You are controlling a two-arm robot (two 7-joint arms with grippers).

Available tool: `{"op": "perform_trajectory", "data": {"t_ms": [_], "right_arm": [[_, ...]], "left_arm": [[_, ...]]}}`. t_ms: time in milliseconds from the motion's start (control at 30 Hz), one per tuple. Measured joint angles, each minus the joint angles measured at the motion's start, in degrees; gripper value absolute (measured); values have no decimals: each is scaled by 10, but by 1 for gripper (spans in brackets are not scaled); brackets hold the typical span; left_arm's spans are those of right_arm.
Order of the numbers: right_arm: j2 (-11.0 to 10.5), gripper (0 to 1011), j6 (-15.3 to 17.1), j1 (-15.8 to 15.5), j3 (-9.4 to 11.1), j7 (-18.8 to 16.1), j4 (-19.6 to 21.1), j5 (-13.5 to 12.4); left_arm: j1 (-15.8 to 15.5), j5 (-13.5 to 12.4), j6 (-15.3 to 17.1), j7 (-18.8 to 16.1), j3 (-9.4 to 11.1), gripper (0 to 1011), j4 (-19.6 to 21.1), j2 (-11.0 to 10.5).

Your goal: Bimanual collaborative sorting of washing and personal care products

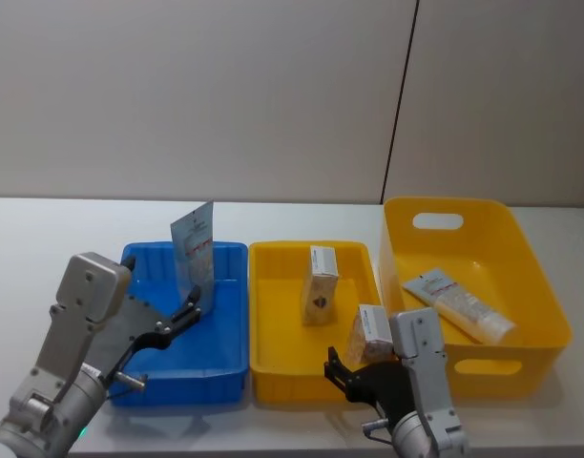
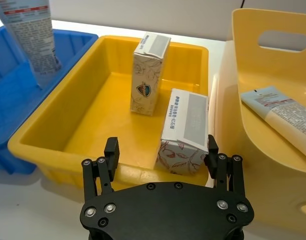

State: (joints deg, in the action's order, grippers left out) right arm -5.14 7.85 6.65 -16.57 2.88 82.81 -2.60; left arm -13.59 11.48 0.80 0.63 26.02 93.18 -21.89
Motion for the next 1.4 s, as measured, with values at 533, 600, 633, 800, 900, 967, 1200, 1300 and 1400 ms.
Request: {"op": "perform_trajectory", "data": {"t_ms": [533,600,633,800,900,967,1200,1300,1400], "right_arm": [[28,1003,4,9,15,39,-21,15],[31,1003,4,12,17,43,-25,16],[32,1003,4,13,18,43,-26,17],[36,962,3,16,20,48,-32,19],[39,906,3,18,22,51,-36,21],[39,881,3,19,22,51,-37,21],[42,629,2,21,23,54,-41,23],[43,567,2,22,24,55,-42,23],[43,505,2,22,24,56,-43,24]], "left_arm": [[0,0,0,0,0,1001,0,0],[0,0,0,0,0,1001,0,0],[0,0,0,0,0,1001,0,0],[0,0,0,0,0,1001,0,0],[0,0,0,0,0,1001,0,0],[0,0,0,0,0,1001,0,0],[0,0,0,0,0,1001,0,0],[0,0,0,0,0,1001,0,0],[0,0,0,0,0,1001,0,0]]}}
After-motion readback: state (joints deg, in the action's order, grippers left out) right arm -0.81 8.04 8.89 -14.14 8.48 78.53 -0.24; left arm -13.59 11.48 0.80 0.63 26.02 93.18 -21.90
